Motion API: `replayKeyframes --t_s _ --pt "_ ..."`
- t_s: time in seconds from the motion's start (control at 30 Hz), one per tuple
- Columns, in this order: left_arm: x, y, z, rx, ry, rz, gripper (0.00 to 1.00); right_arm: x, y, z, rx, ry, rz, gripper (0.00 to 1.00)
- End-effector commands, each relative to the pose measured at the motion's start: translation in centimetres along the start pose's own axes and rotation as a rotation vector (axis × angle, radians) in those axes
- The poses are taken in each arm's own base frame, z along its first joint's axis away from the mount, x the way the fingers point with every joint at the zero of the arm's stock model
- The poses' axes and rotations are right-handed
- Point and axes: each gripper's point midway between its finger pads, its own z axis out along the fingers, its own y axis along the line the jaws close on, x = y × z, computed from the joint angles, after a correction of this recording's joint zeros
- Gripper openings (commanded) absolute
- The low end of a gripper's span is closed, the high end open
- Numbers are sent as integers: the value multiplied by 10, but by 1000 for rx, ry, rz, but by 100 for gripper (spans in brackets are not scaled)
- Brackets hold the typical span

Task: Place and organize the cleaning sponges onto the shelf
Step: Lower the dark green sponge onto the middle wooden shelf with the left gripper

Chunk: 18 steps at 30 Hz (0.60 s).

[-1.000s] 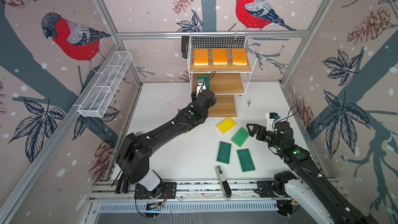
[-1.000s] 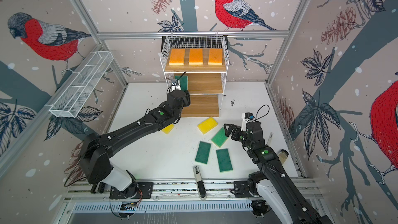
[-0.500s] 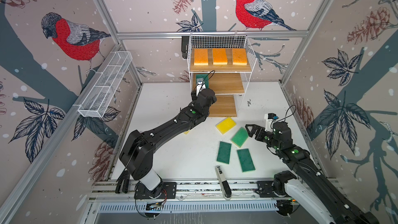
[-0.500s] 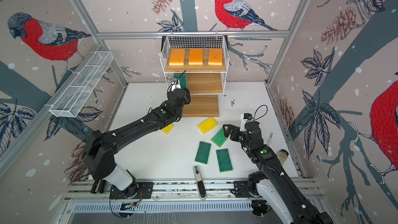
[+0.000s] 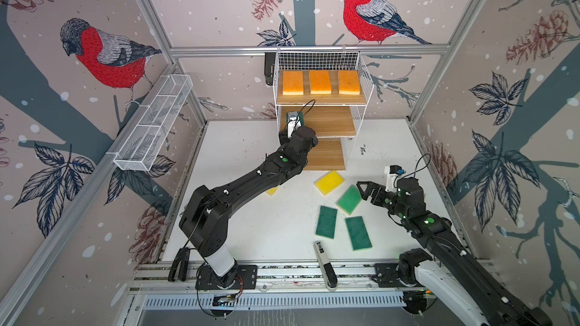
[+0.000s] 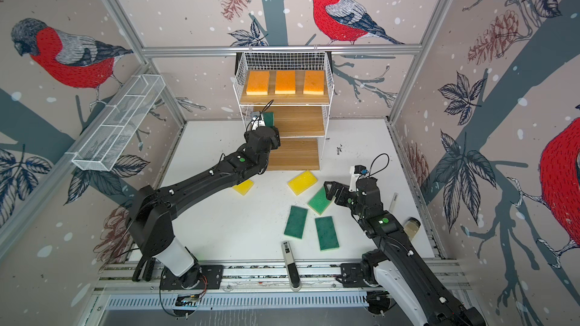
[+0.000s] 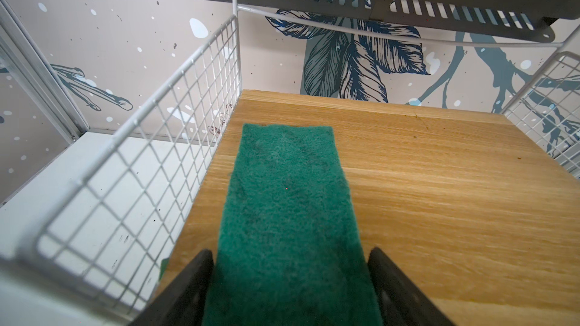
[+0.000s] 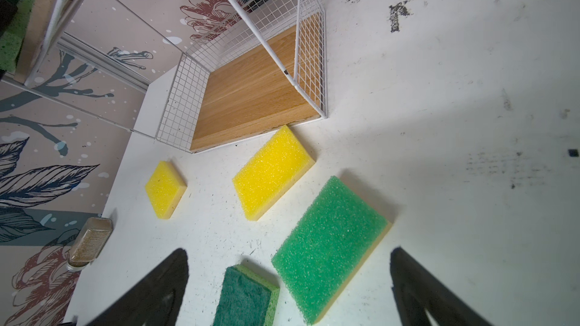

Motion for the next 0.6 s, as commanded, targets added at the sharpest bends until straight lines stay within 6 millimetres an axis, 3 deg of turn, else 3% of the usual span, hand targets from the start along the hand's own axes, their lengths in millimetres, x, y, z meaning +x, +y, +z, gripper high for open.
replayKeyframes --t_s 0.0,0.57 --pt "-2 4 0 -30 -1 -7 79 -4 4 0 -16 -17 -4 100" --pt "-27 4 -24 53 -25 -102 82 -7 8 -4 -24 -31 -5 100"
